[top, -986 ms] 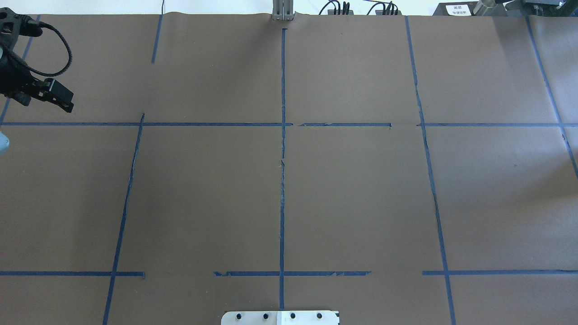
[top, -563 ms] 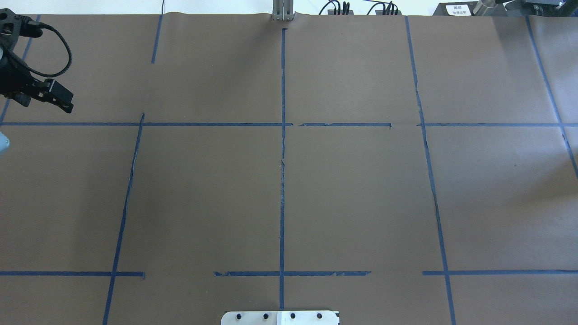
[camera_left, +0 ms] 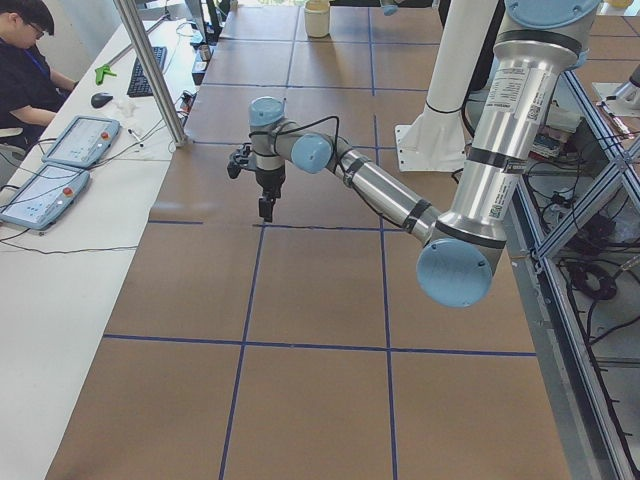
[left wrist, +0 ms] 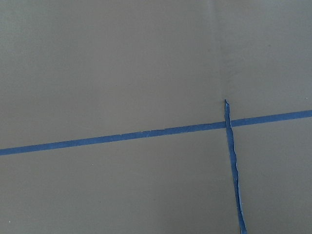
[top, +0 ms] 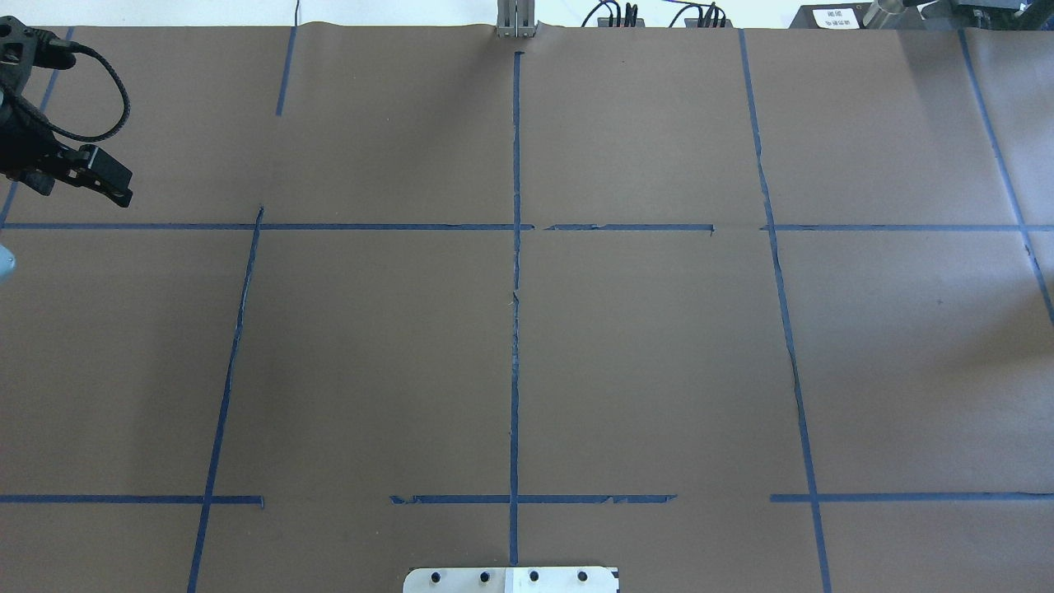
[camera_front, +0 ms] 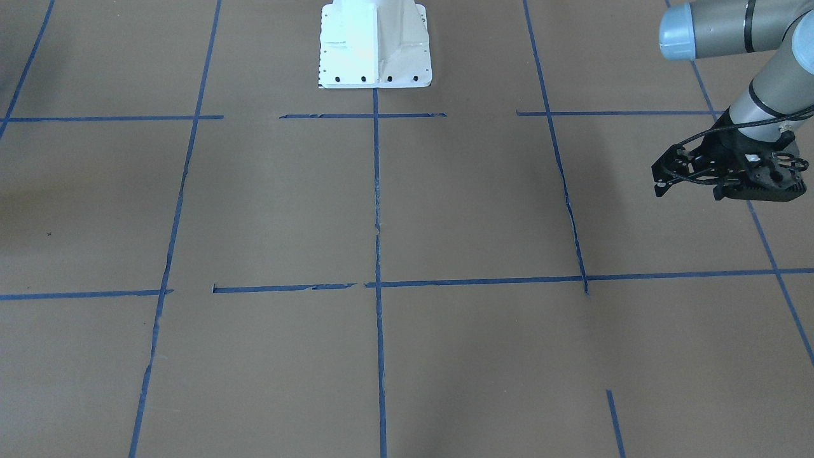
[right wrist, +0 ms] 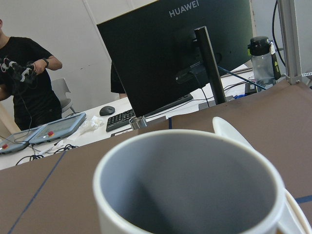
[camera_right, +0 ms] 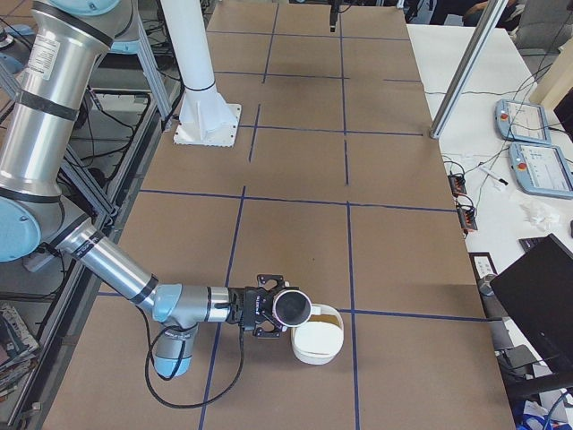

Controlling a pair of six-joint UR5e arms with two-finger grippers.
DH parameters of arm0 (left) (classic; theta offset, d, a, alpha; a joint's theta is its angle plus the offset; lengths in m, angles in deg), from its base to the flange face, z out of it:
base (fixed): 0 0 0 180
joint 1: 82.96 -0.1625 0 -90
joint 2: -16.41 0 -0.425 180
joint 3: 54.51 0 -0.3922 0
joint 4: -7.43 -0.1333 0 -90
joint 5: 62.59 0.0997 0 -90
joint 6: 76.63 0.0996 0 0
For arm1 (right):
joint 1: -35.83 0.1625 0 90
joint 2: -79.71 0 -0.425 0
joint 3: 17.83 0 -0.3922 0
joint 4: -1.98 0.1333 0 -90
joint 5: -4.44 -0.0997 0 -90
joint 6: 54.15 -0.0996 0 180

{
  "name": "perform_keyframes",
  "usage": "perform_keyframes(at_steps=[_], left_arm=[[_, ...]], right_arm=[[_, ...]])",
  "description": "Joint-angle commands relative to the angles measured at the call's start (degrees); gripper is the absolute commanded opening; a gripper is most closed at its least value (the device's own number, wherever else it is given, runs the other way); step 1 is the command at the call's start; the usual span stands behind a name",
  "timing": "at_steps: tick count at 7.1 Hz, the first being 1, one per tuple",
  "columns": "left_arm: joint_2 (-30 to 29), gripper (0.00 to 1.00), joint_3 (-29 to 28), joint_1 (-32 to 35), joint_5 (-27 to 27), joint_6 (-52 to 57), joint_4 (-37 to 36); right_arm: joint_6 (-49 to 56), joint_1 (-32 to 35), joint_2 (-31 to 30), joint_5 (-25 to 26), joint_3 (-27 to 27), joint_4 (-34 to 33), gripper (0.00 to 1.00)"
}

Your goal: Left arm hands cup to right arm to dump lemon

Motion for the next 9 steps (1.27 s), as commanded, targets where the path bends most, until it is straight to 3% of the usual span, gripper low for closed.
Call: perform_keyframes(at_steps=[1,3,5,7,9], left_arm=[[0.1,1.0,0.2,0.06,0.0,0.0,0.0],[0.27,1.0,0.29,0.06,0.0,0.0,0.0],[0.19,1.0,0.2,-0.03,0.0,0.08,0.0],[0.1,1.0,-0.15,-0.11,0.0,0.08,0.0],[0.01,1.0,0.38,-0.11,0.0,0.0,0.0]], right_arm=[[5.05,0.0,-0.01,-1.4,1.43,-2.38,0.01],[10.76,0.0,0.16,-1.32,4.32,-3.87,0.0],[10.77,0.18,-0.36,-1.23,13.0,-12.02,0.0],[10.95,0.09,0.87,-0.53,18.37,-19.04,0.0],[10.95,-0.26,8.38,-0.26,21.56,-29.23,0.0]])
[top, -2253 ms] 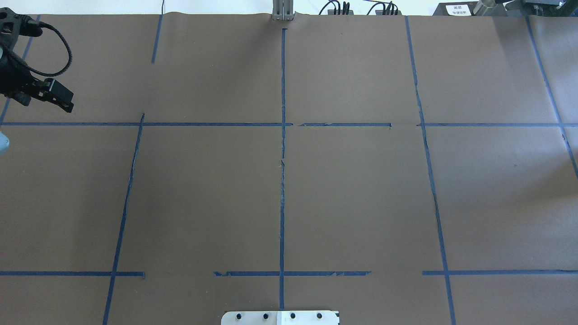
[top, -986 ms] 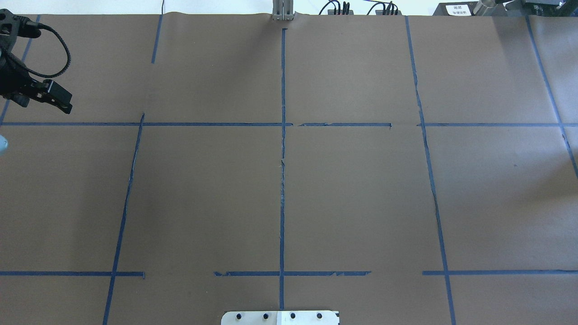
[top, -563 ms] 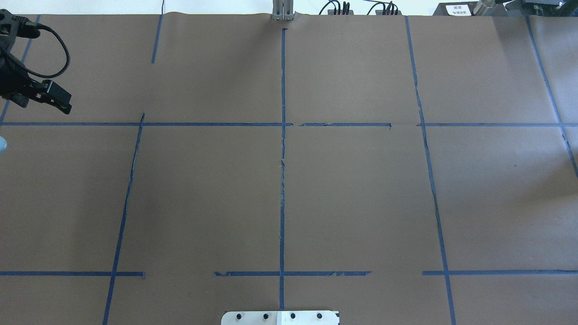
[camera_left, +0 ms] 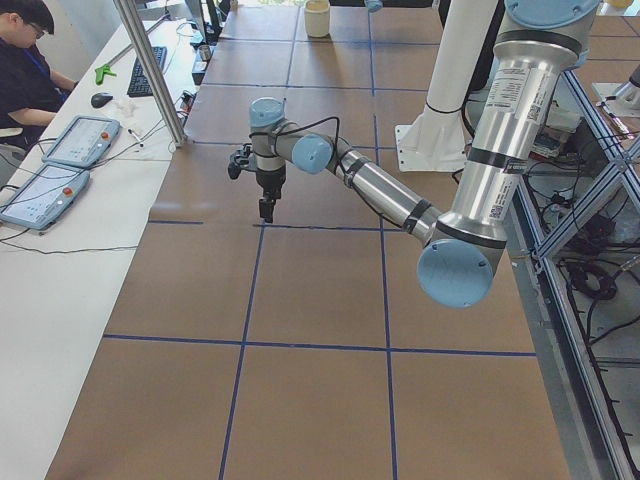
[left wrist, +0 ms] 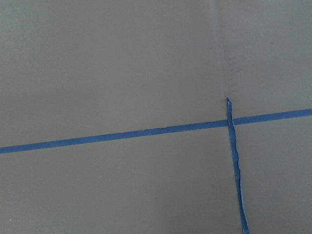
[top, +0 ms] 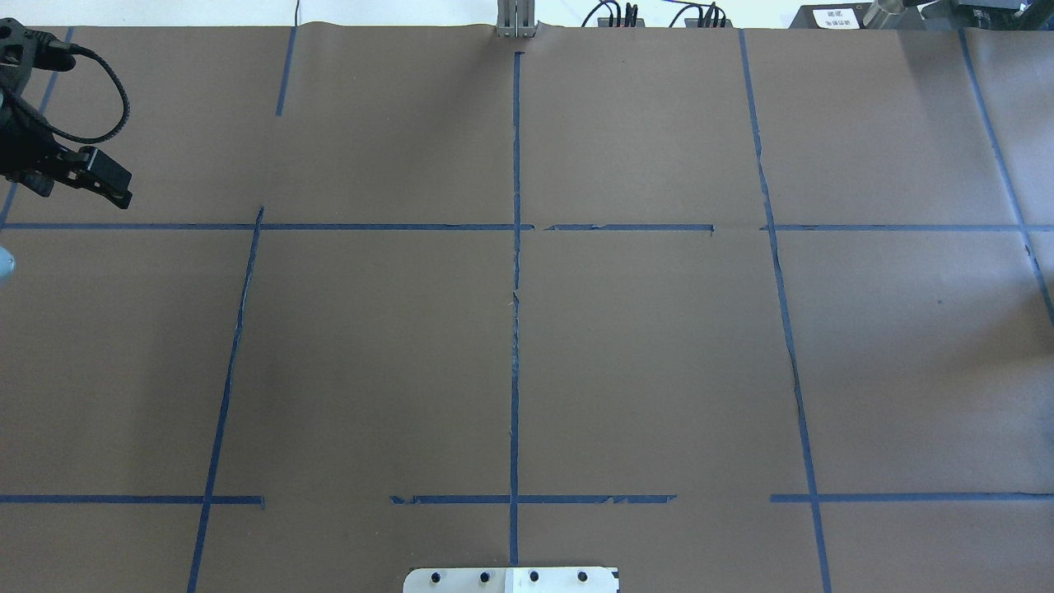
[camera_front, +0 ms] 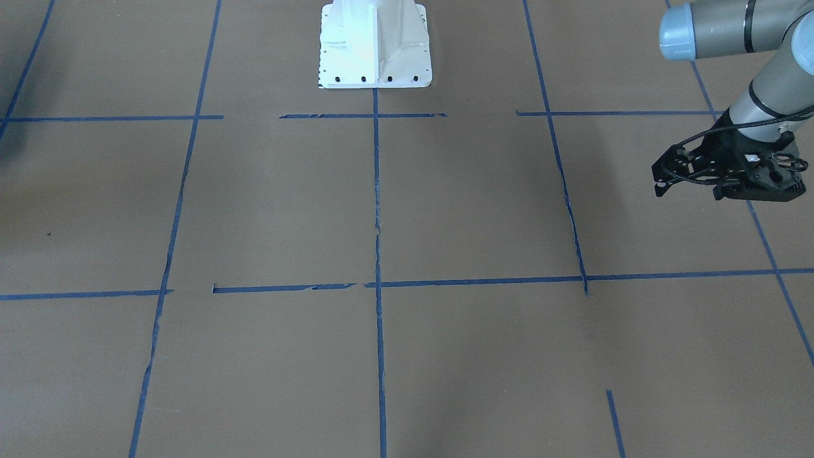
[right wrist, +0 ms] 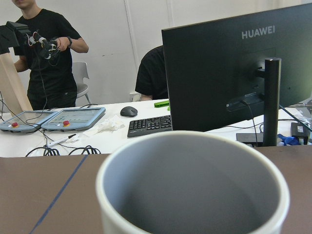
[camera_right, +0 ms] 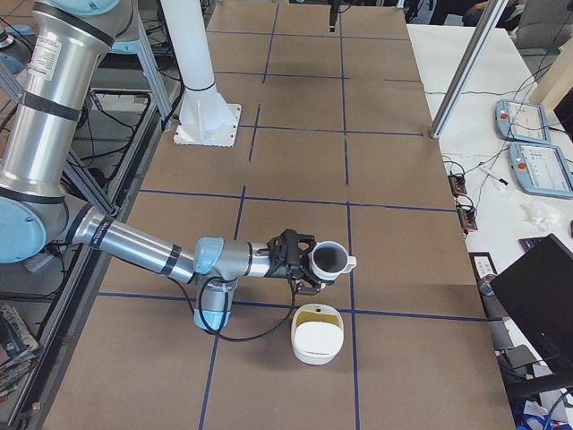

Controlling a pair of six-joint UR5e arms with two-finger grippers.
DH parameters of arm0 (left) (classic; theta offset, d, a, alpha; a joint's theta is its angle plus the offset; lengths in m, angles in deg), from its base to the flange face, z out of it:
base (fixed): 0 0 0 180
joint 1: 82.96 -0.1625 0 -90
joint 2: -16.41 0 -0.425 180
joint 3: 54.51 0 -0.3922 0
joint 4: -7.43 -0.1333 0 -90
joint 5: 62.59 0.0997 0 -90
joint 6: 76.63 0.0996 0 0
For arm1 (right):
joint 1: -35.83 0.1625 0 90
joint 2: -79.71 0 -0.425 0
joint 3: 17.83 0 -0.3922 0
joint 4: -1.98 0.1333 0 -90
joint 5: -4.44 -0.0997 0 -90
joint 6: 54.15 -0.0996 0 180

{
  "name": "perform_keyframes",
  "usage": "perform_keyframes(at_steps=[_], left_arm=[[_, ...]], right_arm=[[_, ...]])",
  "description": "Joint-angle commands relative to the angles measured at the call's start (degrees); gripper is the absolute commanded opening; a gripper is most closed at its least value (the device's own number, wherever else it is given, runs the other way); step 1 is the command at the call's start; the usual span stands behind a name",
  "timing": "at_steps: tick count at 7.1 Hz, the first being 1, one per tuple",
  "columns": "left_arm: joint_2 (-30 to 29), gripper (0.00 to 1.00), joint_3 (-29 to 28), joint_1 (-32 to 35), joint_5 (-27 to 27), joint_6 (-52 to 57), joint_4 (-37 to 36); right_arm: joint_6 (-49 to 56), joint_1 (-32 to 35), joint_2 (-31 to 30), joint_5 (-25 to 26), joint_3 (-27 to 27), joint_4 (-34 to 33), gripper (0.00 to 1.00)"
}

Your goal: Left arm hands cup to right arm to dump lemon

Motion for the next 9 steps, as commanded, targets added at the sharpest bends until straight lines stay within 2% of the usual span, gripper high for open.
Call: perform_keyframes(at_steps=[1,2,4,6,7,8,9], left_arm=[[-0.51,1.0,0.53,-0.05,-0.09,-0.07,0.09],[-0.6,1.0,0.88,-0.4,-0.09,-0.07,0.09],[-0.78,1.0,1.15,-0.93,-0.44,-0.07,0.0],[-2.44,1.0,0.98,-1.63,-0.44,-1.99,0.0],[-3.41,1.0,0.63,-2.76,-0.44,-3.48,-0.09],[-4.55,1.0,0.28,-3.47,-0.44,-4.28,-0.09],[-5.17,1.0,0.1,-3.57,-0.53,-5.68,-0.09]], right_arm=[[0.02,-2.63,9.13,1.25,1.68,-9.88,0.0],[0.02,-7.62,12.74,5.44,1.5,-13.22,0.0],[0.02,-20.7,22.14,20.88,1.68,-22.34,0.0],[0.02,-30.56,31.18,30.22,1.59,-32.98,0.0],[0.37,-34.61,35.67,33.05,1.15,-36.08,0.0],[4.28,-37.43,38.15,33.08,1.15,-38.98,0.0],[10.85,-39.72,42.52,33.34,1.06,-44.66,0.0]])
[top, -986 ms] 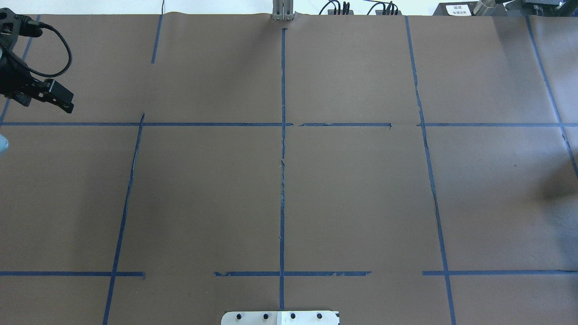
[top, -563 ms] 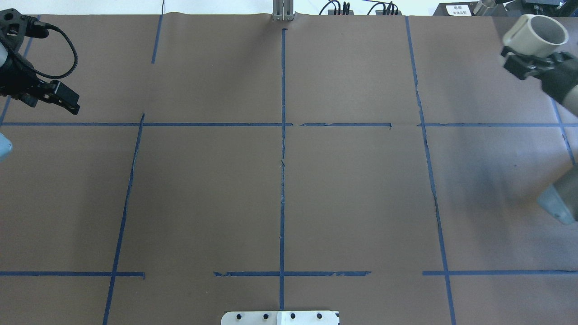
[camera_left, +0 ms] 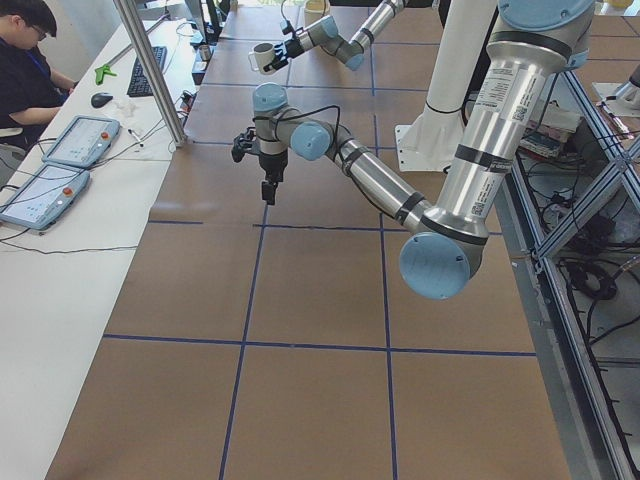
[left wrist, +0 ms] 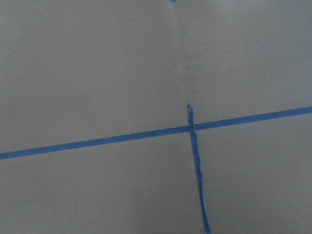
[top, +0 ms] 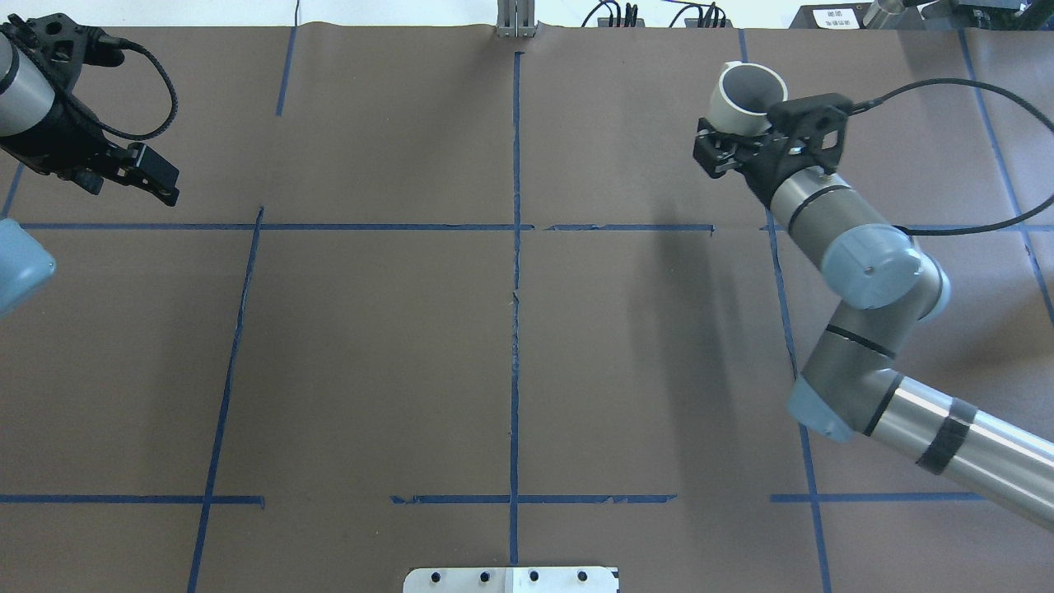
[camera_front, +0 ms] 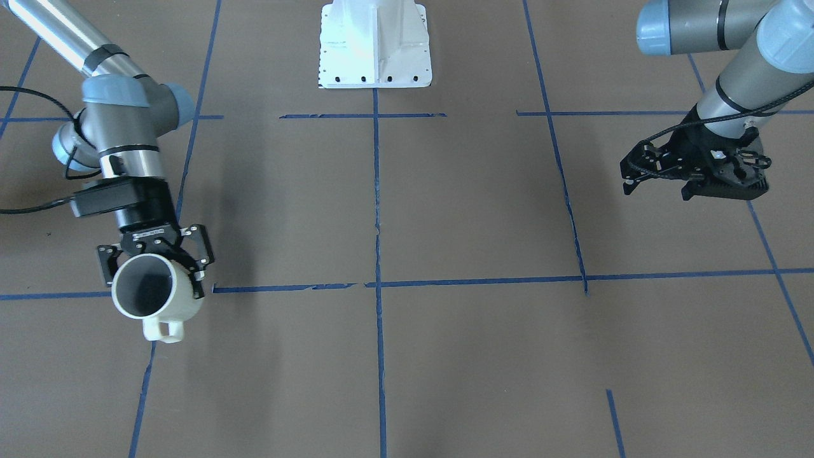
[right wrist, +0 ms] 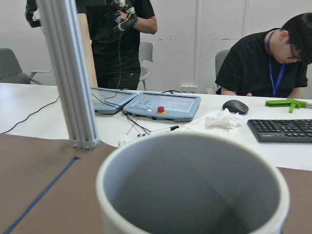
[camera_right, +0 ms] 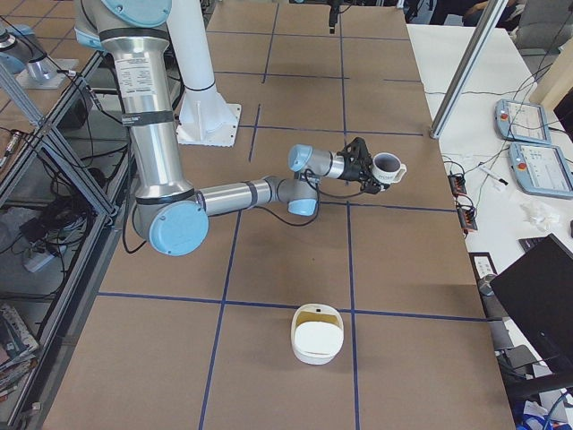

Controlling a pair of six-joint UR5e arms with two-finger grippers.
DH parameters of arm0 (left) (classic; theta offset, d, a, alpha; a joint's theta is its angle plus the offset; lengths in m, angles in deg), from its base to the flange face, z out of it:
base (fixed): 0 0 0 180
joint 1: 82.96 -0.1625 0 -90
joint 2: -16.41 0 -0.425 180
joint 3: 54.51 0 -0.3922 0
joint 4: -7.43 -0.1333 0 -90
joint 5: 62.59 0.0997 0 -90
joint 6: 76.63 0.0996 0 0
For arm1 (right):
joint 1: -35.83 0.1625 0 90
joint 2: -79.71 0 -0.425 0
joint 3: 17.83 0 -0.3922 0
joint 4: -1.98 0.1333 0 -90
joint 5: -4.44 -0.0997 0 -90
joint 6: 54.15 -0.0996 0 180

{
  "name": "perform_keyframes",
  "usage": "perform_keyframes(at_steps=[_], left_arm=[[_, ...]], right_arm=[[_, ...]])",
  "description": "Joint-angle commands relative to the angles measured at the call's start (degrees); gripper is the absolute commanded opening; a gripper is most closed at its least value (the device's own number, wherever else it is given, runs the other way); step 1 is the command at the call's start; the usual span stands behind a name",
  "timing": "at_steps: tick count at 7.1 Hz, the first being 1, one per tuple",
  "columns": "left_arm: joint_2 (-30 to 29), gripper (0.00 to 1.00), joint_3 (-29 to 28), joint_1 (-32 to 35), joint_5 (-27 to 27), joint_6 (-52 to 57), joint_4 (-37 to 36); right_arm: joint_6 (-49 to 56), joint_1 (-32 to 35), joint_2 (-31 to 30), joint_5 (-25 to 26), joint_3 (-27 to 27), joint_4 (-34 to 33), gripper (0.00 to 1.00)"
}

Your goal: Left arm hands cup to right arm to dump lemon

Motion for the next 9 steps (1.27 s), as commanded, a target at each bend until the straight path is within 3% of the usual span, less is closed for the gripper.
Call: perform_keyframes(at_steps=[1,2,5,7,9], left_arm=[[-2.02,1.0,-0.46,-0.53,-1.46,-3.28,-0.01],[-3.59,1.0,-0.55,-0.53,-3.21,-5.91,-0.1],[-10.89,1.0,-0.38,-2.19,-8.22,-20.04,-4.23],[-15.46,1.0,-0.46,-5.09,-8.33,-29.89,-3.44],[-20.02,1.0,-2.56,-7.91,-8.24,-36.56,-3.26]], right_arm=[[7.81,-5.49,9.17,0.82,-0.12,-11.37,0.01],[8.09,-6.99,11.73,0.74,-0.03,-13.34,0.02],[10.19,-12.0,14.12,3.73,0.93,-11.08,0.02],[17.98,-14.63,16.93,3.9,0.85,-11.43,0.0],[18.37,-16.3,18.42,4.42,0.59,-11.95,0.01]])
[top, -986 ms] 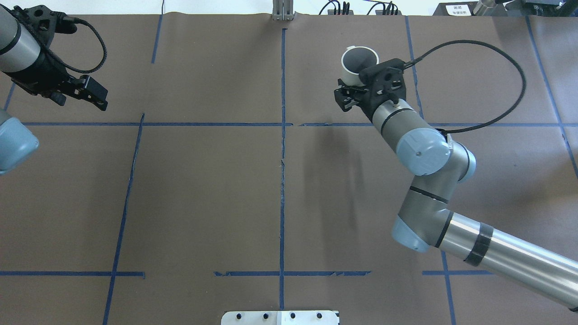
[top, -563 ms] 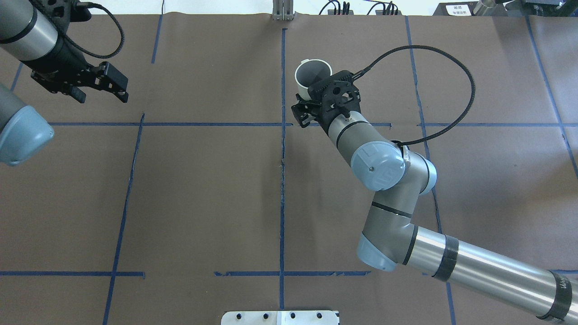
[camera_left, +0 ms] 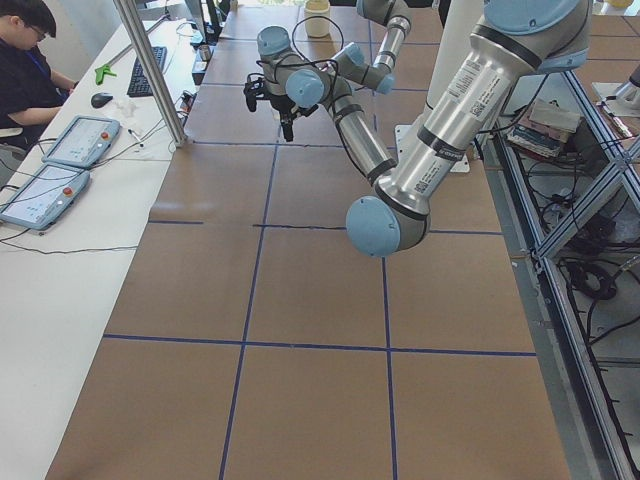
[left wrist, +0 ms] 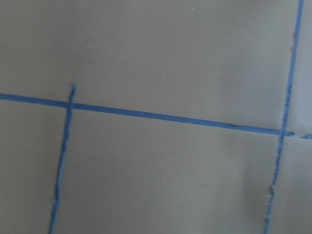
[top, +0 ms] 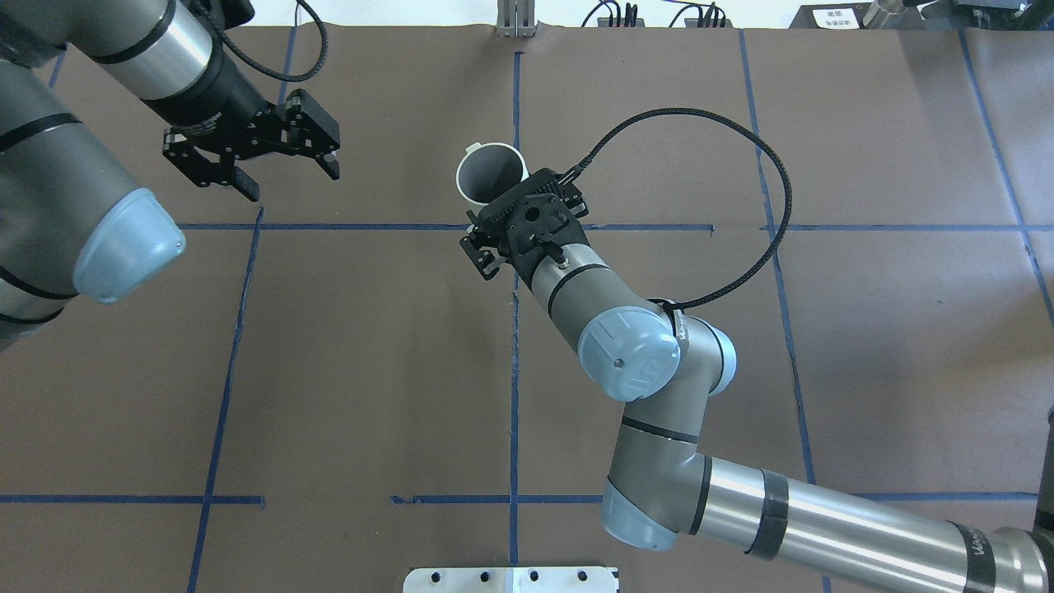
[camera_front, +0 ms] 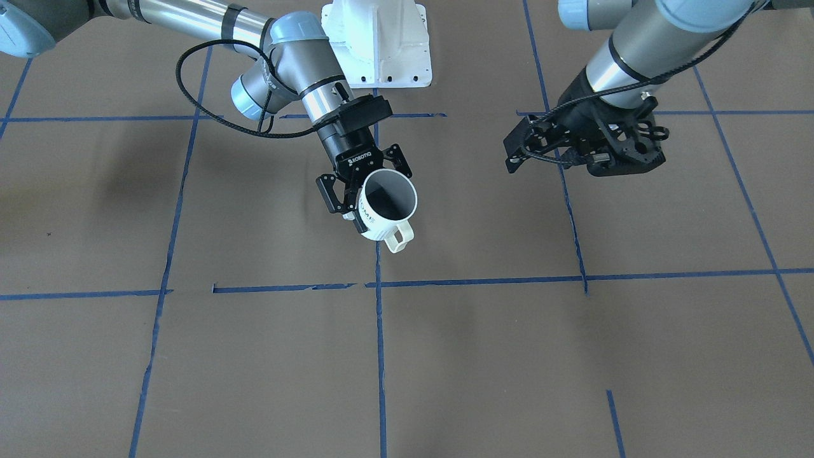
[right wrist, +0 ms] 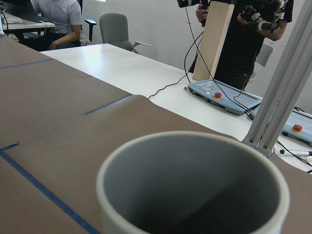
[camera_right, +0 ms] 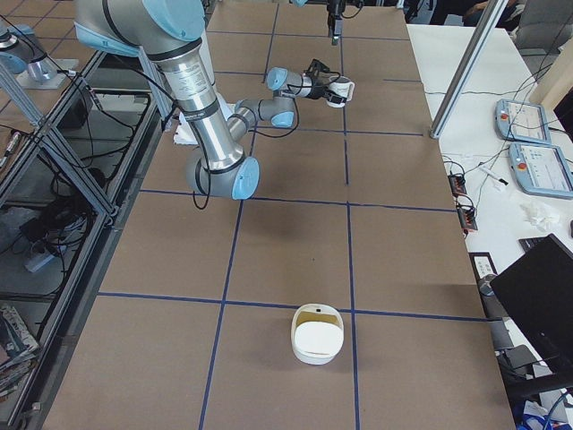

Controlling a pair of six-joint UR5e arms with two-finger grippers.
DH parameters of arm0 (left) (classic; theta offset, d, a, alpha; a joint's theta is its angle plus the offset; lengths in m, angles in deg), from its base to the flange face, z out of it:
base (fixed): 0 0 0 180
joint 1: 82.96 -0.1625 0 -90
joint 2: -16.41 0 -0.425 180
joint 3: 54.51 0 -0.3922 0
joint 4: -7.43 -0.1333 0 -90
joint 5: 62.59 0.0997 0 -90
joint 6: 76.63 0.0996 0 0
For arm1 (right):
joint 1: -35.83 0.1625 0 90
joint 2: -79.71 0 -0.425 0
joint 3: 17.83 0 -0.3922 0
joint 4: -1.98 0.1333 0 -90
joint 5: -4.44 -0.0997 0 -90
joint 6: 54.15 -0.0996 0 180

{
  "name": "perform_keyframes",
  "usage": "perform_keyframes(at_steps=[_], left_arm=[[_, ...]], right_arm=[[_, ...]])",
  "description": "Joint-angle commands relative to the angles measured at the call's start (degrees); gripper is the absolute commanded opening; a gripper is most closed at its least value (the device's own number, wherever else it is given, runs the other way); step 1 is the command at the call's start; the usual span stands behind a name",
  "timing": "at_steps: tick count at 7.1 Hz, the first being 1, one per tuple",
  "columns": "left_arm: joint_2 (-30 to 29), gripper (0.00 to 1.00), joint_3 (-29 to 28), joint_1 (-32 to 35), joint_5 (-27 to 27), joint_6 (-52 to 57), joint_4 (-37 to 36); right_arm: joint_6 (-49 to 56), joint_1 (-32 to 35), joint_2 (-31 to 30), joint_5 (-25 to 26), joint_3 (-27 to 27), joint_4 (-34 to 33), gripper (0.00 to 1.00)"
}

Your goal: Left arm hands cup to right arm to dump lemon

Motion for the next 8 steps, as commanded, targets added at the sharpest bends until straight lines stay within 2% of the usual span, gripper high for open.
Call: perform_keyframes(at_steps=[1,2,4,8], left_arm=[[-4.96,1.0,-3.34,-1.54,0.0,-9.37,1.02],[-7.07,1.0,-5.02,-2.32,0.0,-14.29,1.03],[-7.62,1.0,-5.74,-4.08,0.09,-21.53,3.56],[-7.7,1.0,-5.65,-6.02,0.35,-21.11,3.84]], right_arm=[[0.78,-2.5,1.64,2.72,-0.27,-0.39,0.02],[0.87,-3.21,2.08,4.04,-0.18,-1.43,0.03],[0.96,-3.66,2.43,5.46,-0.18,-2.41,0.07],[0.7,-3.66,3.05,5.64,0.08,-2.24,0.12]])
